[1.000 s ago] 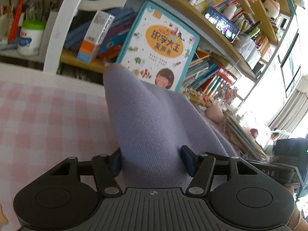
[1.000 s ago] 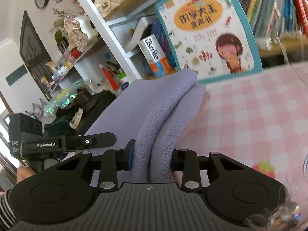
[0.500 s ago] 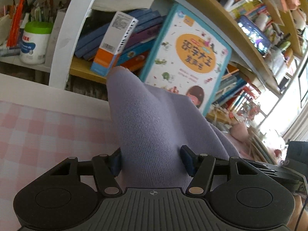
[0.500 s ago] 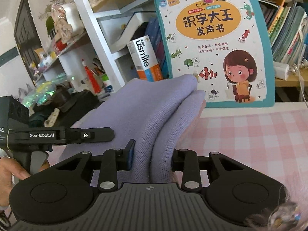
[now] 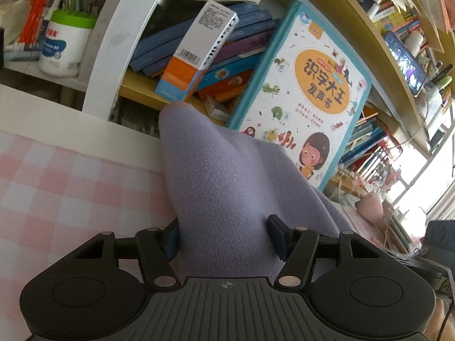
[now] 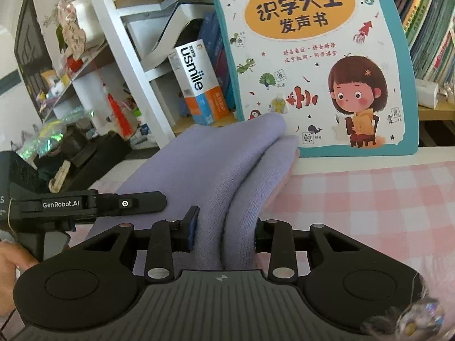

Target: Fold clothes

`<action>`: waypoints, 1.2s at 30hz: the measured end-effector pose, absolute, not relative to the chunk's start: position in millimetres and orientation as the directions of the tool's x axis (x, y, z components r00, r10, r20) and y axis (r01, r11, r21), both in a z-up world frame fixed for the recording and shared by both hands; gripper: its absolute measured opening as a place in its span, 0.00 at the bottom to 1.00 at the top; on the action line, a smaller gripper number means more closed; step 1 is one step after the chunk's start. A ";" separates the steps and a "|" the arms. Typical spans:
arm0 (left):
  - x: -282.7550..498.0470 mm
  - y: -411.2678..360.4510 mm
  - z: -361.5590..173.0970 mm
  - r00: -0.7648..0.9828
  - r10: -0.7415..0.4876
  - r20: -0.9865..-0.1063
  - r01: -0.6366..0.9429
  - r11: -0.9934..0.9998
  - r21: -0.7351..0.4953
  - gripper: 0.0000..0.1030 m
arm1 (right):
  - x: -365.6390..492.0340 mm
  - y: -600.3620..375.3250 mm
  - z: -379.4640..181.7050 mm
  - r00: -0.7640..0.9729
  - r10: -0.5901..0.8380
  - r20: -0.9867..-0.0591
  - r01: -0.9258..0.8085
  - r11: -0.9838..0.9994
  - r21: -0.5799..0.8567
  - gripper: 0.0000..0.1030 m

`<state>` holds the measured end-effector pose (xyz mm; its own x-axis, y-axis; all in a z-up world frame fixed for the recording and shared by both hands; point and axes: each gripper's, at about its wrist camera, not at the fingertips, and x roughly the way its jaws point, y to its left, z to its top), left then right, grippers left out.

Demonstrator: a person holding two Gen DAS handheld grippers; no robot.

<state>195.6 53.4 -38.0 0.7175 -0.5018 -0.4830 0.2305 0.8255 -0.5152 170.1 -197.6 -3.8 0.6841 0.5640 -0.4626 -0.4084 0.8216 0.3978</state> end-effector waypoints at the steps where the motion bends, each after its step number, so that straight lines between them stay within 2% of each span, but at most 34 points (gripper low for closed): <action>1: 196.0 53.7 -38.7 0.717 -0.501 -0.485 0.225 0.825 -0.519 0.64 | 171.3 -197.8 -6.0 0.685 0.563 -0.462 -0.403 0.821 0.403 0.35; 2: 196.5 54.0 -39.5 0.717 -0.500 -0.486 0.220 0.824 -0.523 0.65 | 172.6 -198.1 -8.2 0.686 0.562 -0.462 -0.398 0.821 0.409 0.37; 4: 195.3 53.8 -38.5 0.723 -0.485 -0.492 0.205 0.830 -0.518 0.68 | 170.7 -199.2 -9.2 0.704 0.540 -0.461 -0.373 0.834 0.406 0.55; 6: 189.8 53.5 -33.0 0.745 -0.454 -0.488 0.191 0.847 -0.496 0.73 | 166.7 -201.8 -8.5 0.728 0.512 -0.456 -0.350 0.850 0.394 0.67; 7: 186.1 53.5 -29.3 0.760 -0.436 -0.483 0.185 0.857 -0.482 0.77 | 163.9 -204.3 -7.4 0.741 0.501 -0.447 -0.343 0.855 0.389 0.69; 13: 154.7 50.5 -5.7 0.823 -0.379 -0.423 0.192 0.886 -0.421 0.80 | 136.3 -220.6 4.1 0.791 0.468 -0.393 -0.326 0.868 0.375 0.74; 19: 112.8 32.4 10.3 0.853 -0.359 -0.380 0.226 0.909 -0.352 0.85 | 96.8 -224.5 7.7 0.827 0.393 -0.402 -0.297 0.913 0.280 0.75; 28: 68.2 6.9 7.8 0.867 -0.289 -0.407 0.231 0.955 -0.187 0.89 | 44.6 -230.4 -0.5 0.855 0.286 -0.433 -0.233 0.957 0.173 0.77; 36: 53.9 0.6 -2.4 0.880 -0.253 -0.402 0.203 0.965 -0.164 0.89 | 22.9 -223.0 1.5 0.882 0.241 -0.404 -0.229 0.970 0.079 0.84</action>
